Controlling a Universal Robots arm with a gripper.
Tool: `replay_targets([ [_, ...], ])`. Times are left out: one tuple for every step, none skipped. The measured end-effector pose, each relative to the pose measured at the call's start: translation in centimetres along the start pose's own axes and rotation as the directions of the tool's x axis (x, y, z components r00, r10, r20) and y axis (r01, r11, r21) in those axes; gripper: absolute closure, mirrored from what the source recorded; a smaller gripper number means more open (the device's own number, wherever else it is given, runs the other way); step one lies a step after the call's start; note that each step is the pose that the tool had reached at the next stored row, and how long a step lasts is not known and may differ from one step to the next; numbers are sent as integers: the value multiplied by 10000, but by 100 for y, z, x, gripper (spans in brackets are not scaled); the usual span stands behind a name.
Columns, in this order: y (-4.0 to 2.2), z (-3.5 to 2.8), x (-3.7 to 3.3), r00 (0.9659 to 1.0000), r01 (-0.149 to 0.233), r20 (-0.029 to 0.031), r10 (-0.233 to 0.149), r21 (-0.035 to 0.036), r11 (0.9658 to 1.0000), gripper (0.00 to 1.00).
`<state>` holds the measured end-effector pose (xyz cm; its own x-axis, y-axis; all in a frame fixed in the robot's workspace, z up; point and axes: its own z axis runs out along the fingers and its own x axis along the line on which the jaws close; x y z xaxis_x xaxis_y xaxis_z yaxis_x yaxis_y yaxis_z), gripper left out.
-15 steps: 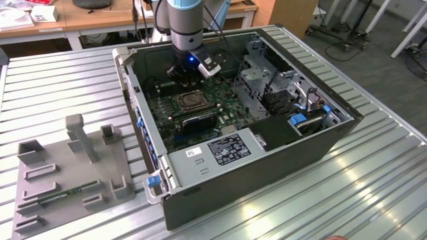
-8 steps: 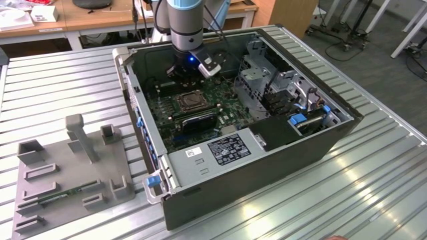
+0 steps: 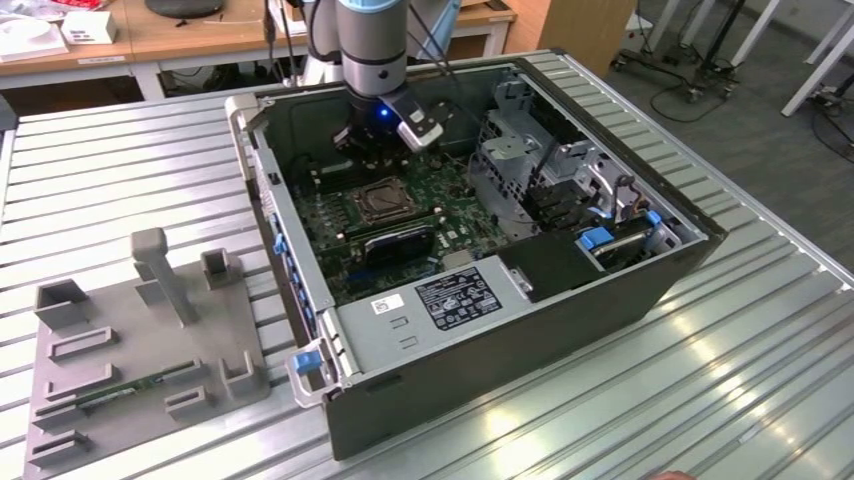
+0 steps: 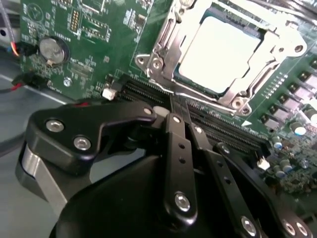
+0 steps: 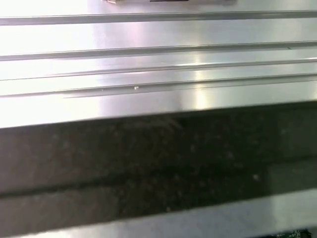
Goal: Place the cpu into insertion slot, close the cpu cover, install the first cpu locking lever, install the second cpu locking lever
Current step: 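Install the first cpu locking lever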
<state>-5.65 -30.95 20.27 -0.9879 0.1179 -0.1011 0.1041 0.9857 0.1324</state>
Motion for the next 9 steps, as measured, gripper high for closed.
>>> replay_targets([
  [1,-11,-1,10000,0,-1,0,0,10000,89],
  [3,-21,-2,10000,0,0,0,-2,10000,89],
  [4,-32,-3,10000,0,0,0,-4,10000,89],
  [6,-45,-4,10000,-1,0,1,-4,10000,89],
  [7,-51,-5,10000,0,0,0,-3,10000,89],
  [7,-51,-5,10000,0,2,0,-6,10000,89],
  [7,-51,-5,10000,-1,2,1,-7,10000,89],
  [7,-53,-6,10000,0,2,0,-6,10000,89],
  [7,-53,-5,10000,-1,1,1,-5,10000,89],
])
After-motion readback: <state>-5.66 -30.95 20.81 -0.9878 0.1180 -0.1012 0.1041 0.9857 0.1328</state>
